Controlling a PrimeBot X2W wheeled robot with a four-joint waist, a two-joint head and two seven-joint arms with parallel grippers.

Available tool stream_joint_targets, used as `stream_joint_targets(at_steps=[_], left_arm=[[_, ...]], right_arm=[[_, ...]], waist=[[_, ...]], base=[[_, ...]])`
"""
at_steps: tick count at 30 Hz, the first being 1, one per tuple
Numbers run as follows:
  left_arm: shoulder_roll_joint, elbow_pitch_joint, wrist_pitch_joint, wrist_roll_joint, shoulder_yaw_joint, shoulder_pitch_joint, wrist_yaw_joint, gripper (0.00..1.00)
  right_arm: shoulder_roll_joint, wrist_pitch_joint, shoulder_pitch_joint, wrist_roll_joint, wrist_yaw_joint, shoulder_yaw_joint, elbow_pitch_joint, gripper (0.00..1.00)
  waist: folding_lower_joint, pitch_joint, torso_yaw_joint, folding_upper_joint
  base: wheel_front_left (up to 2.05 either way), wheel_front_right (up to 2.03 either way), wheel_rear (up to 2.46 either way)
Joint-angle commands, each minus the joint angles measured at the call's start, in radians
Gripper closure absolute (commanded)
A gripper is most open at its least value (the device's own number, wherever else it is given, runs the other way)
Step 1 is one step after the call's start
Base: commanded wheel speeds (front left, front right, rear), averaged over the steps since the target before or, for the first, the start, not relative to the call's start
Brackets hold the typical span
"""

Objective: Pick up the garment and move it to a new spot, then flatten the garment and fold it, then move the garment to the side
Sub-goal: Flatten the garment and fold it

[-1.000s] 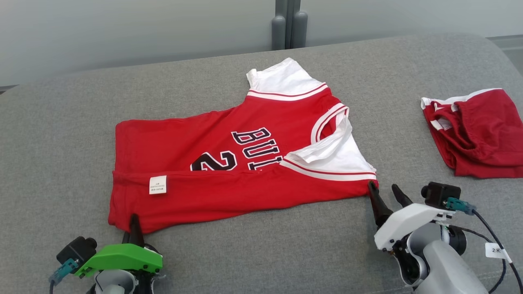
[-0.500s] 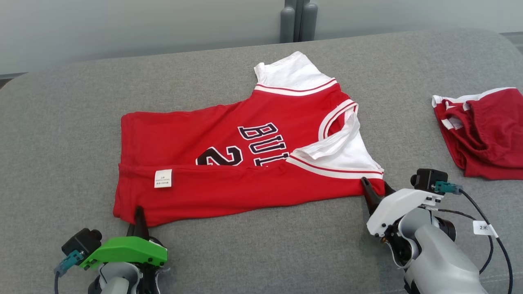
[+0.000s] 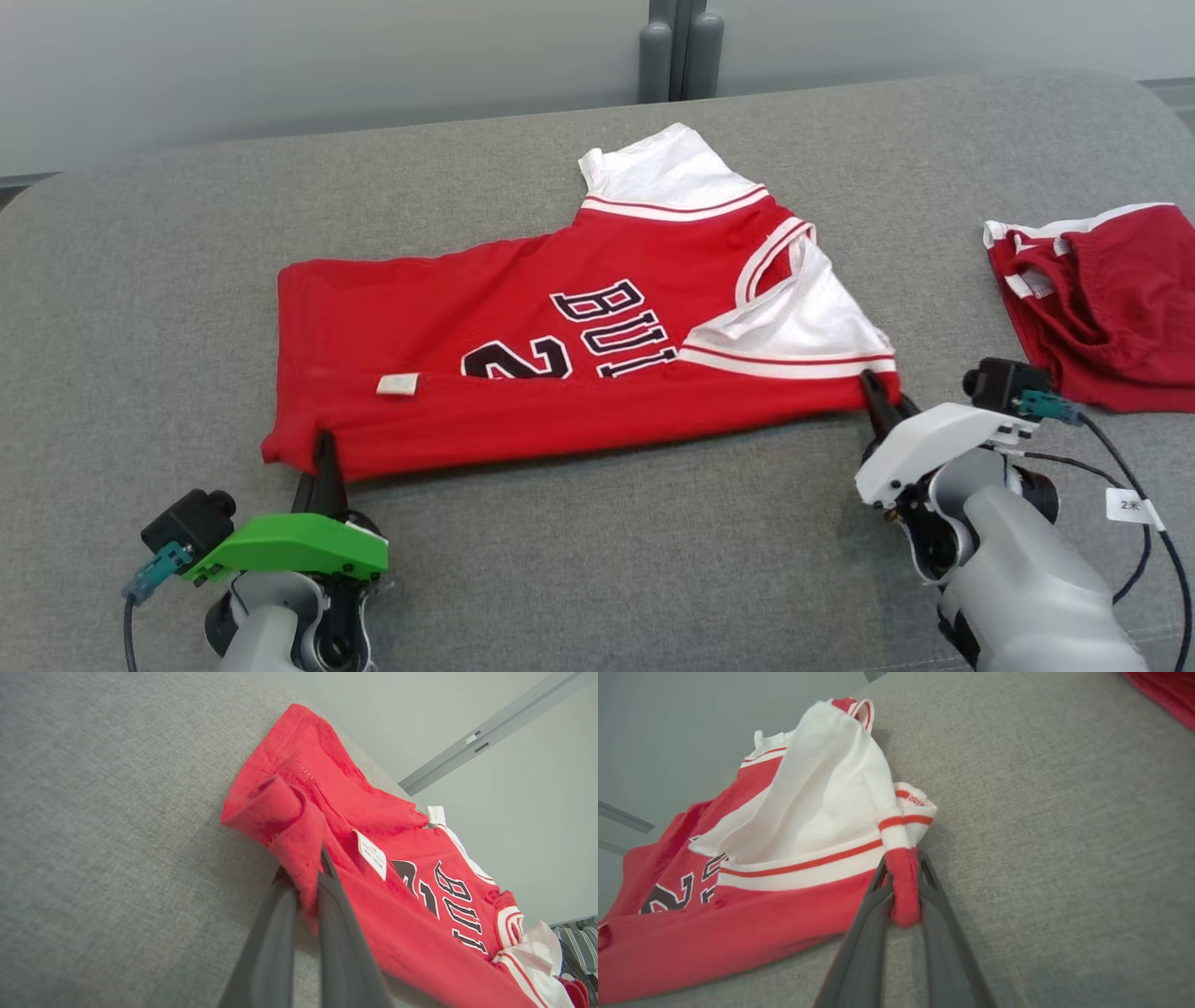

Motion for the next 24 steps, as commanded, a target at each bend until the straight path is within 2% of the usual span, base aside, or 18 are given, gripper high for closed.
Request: stream_joint_targets(at_steps=[1,7,11,16,24], left_arm=[[0.005,-0.019,-0.005,0.003,-0.004,-0.002,-0.005,1.00],[0.009,-0.113,-0.005,-0.025,-0.058,0.058,-0.013,1.00],[0.010,-0.141,-0.006,-0.046,-0.086,0.121,0.004,1.00],[0.011,-0.151,-0.006,-0.070,-0.106,0.196,0.040,1.00],[0.010,-0.150,-0.006,-0.103,-0.139,0.241,0.079,1.00]], right_arm=[[-0.029,-0.019,0.004,0.014,-0.001,-0.013,-0.015,1.00],[-0.117,-0.050,0.104,0.041,-0.002,-0.065,-0.109,1.00],[-0.140,-0.053,0.188,0.022,-0.002,-0.099,-0.173,1.00],[-0.109,-0.050,0.283,0.004,-0.002,-0.155,-0.237,1.00],[-0.038,-0.032,0.366,-0.065,-0.002,-0.209,-0.263,1.00]], waist=[[0.0000,-0.003,-0.001,0.0000],[0.0000,-0.015,-0.007,0.0000],[0.0000,-0.017,-0.015,0.0000],[0.0000,-0.017,-0.017,0.0000],[0.0000,-0.032,-0.007,0.0000]], base=[[0.00,0.00,0.00],[0.00,0.00,0.00],[0.00,0.00,0.00],[0.00,0.00,0.00],[0.00,0.00,0.00]])
